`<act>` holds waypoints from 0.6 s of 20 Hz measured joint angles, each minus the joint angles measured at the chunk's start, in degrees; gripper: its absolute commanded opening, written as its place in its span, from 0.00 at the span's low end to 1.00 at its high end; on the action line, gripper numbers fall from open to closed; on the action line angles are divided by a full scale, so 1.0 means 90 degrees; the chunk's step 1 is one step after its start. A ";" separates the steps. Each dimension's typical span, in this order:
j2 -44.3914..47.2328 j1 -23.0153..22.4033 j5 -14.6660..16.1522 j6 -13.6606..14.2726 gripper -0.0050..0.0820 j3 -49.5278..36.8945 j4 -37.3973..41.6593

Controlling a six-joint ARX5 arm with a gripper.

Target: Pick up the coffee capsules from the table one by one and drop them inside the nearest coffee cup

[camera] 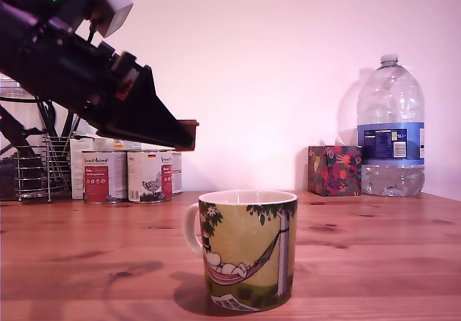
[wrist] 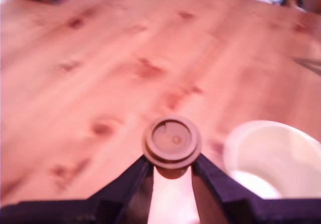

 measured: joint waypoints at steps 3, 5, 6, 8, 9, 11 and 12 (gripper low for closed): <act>-0.0126 -0.0323 -0.0146 0.0000 0.18 0.0000 -0.0464; -0.0197 -0.0566 -0.0153 0.0000 0.18 0.0000 -0.0605; -0.0209 -0.0658 -0.0172 0.0000 0.18 0.0000 -0.0634; -0.0209 -0.0809 -0.0226 0.0000 0.18 0.0000 -0.0699; -0.0209 -0.0879 -0.0262 0.0000 0.18 0.0000 -0.0702; -0.0209 -0.1037 -0.0379 -0.0005 0.18 0.0000 -0.0704; -0.0209 -0.1095 -0.0464 -0.0005 0.18 0.0000 -0.0726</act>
